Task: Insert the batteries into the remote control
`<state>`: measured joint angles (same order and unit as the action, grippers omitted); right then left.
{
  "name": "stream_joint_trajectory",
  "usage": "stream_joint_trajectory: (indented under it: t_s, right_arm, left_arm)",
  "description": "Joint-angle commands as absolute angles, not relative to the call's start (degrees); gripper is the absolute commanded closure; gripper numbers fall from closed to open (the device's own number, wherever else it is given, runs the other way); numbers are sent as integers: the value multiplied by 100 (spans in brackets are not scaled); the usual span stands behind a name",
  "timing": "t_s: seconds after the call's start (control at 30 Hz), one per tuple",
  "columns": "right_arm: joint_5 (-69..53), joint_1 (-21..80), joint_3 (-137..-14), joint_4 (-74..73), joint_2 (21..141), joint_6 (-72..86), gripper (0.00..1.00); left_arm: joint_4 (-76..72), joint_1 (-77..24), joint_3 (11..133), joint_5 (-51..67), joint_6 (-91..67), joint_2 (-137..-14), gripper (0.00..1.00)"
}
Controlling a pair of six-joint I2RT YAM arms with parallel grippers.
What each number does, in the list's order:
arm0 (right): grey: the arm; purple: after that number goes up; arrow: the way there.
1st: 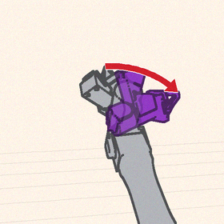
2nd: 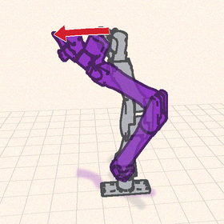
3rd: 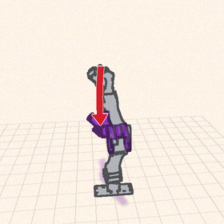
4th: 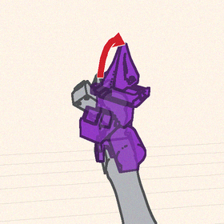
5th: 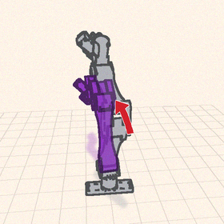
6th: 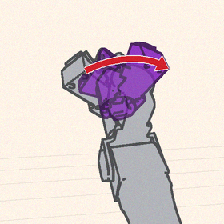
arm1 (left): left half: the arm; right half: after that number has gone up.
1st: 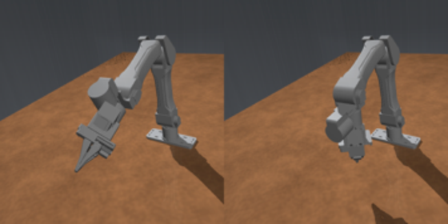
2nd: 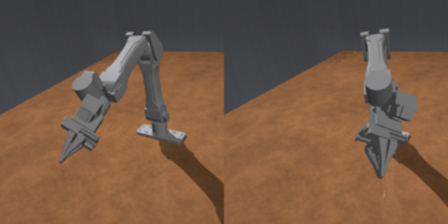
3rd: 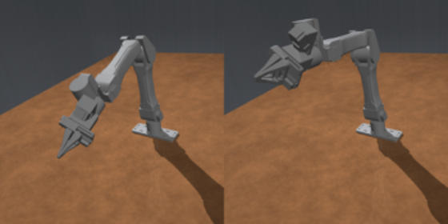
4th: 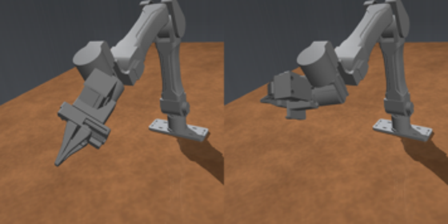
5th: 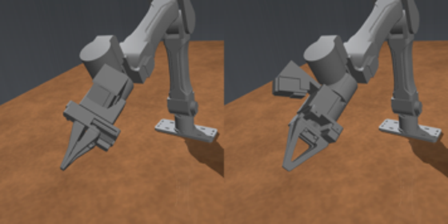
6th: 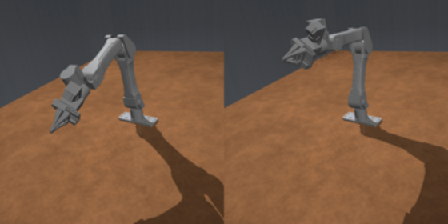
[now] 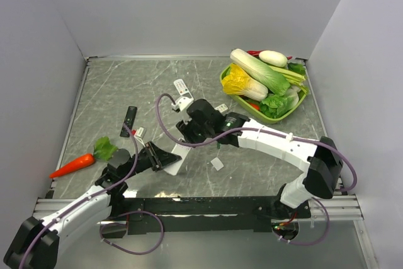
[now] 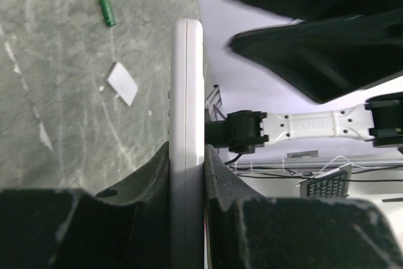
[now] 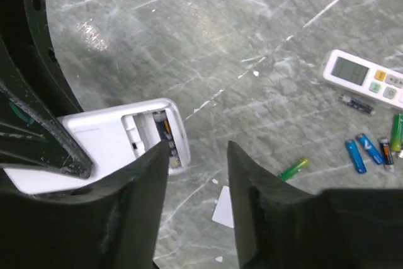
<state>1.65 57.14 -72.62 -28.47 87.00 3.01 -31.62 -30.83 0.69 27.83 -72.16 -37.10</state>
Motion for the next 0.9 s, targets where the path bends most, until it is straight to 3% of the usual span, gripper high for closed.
stream_joint_trajectory:
  t_s: [0.0, 0.03, 0.2, 0.53, 0.87]
  right_arm:
    - [71, 5283, -7234, -2927, 7990, 290, 45]
    - [27, 5160, -7190, -2918, 7963, 220, 38]
    - [-351, 4185, -6997, -3103, 8112, 80, 28]
    - [-747, 3279, -7215, -2883, 9412, -763, 30]
    - [-1151, 3252, -7874, -3137, 10712, -2399, 34]
  left_arm:
    - [-3401, -3111, -88, 2900, -6882, -4077, 98]
    - [-3523, -3111, -97, 2909, -6891, -4165, 98]
    - [-3823, -3111, -132, 3014, -6865, -4447, 98]
    - [-3533, -3111, -35, 3032, -6601, -4412, 98]
    - [-4034, -3111, -44, 3190, -6504, -4790, 98]
